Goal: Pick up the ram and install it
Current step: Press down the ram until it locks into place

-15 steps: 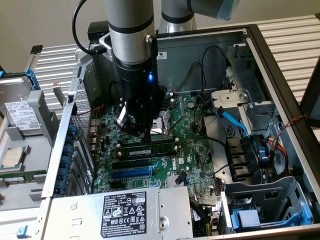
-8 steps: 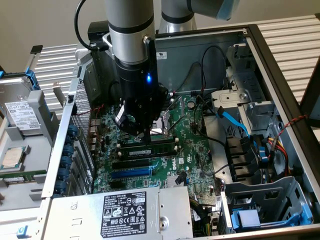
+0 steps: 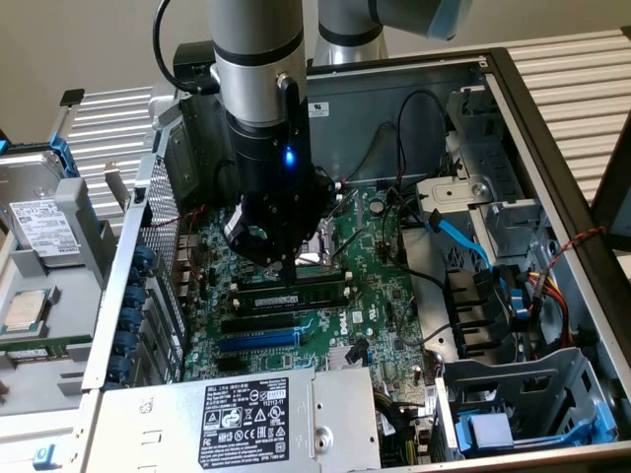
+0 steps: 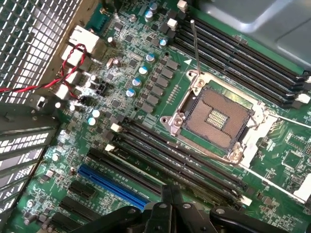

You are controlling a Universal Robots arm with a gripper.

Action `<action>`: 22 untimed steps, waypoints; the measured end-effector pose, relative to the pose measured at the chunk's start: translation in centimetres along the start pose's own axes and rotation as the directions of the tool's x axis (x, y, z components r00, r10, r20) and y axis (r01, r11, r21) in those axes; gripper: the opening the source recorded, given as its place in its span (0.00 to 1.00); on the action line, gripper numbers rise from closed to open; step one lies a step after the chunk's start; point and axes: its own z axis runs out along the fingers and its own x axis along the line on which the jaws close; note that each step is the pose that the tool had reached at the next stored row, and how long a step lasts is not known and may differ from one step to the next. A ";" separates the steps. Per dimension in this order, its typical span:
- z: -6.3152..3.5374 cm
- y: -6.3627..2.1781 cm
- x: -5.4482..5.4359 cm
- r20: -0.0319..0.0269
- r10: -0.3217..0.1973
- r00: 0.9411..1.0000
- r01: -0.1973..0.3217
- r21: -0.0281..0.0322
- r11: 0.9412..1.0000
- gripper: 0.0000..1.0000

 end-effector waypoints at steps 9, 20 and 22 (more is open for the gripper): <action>0.00 0.00 0.0 -0.003 0.134 0.991 -0.134 0.000 0.991 0.10; 0.00 0.00 0.0 -0.007 0.298 0.955 -0.298 0.000 0.955 0.10; 0.00 0.00 0.0 -0.008 0.327 0.945 -0.327 0.000 0.945 0.10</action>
